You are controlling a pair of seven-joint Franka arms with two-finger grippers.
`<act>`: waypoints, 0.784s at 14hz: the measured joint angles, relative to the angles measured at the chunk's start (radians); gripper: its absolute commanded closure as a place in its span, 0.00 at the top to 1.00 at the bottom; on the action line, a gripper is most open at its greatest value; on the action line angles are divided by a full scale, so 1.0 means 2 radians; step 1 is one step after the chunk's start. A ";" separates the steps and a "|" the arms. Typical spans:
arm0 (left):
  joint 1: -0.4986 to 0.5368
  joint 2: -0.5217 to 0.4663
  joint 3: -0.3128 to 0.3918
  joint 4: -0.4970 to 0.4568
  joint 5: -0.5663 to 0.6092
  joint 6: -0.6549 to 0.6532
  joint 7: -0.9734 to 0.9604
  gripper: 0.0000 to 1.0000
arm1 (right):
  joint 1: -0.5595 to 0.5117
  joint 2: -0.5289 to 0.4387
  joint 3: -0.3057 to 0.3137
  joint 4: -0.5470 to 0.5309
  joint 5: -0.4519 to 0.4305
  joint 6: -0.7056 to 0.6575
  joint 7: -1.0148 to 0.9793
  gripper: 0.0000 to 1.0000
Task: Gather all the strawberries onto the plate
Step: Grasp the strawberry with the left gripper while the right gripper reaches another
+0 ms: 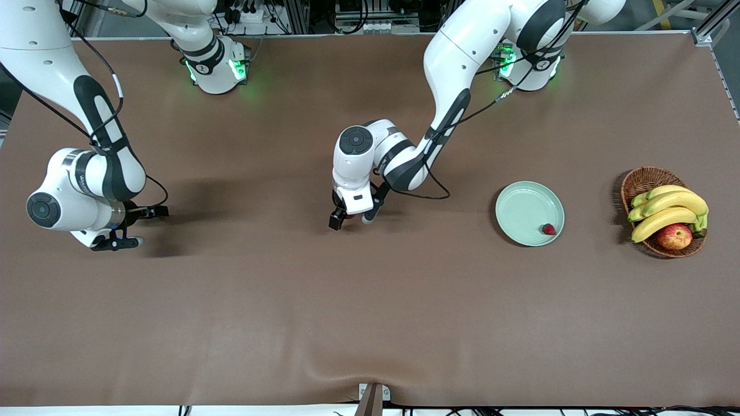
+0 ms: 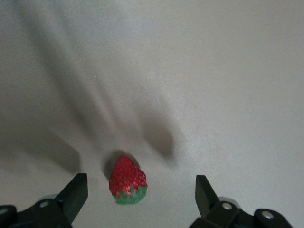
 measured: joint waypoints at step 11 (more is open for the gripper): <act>-0.011 0.007 0.001 0.002 0.000 0.002 -0.006 0.00 | -0.004 0.004 -0.001 -0.003 0.000 -0.001 -0.007 0.42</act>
